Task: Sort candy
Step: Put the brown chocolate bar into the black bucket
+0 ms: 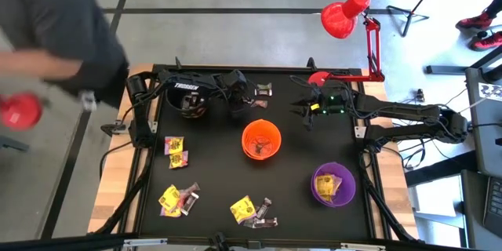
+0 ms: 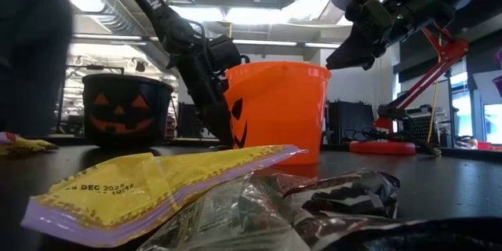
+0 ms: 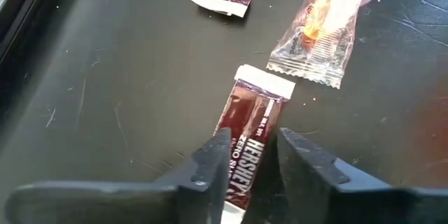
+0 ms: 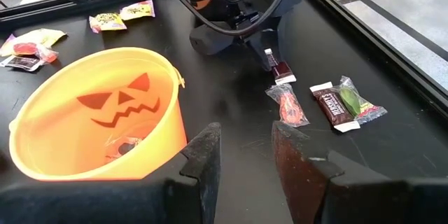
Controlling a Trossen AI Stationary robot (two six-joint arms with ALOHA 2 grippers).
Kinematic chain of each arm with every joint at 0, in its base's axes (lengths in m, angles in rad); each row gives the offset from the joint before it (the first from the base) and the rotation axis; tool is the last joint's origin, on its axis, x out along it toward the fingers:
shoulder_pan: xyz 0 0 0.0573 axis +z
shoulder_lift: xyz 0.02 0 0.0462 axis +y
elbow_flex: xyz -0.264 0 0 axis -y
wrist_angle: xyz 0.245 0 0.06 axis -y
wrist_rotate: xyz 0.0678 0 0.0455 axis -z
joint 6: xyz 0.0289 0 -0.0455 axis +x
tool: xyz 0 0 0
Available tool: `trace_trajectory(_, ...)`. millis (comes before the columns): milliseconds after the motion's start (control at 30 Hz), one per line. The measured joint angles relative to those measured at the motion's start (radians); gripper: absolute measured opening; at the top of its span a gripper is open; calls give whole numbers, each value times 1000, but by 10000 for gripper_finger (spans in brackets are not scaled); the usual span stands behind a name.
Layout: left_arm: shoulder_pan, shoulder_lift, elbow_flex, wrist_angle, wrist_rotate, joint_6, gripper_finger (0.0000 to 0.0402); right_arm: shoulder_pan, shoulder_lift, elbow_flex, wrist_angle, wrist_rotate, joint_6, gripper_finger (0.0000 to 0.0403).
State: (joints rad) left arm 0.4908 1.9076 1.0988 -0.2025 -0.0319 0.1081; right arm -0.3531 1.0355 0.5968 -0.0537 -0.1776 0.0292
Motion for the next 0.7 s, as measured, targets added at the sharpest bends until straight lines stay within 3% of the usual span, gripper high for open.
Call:
trace_trajectory(300,-2,0,0,1,-2,7,6,0,0,0,0,0,0,127)
trace_trajectory(700,-21,-9,0,18,-7,26,0,0,0,0,-1,0,0,127)
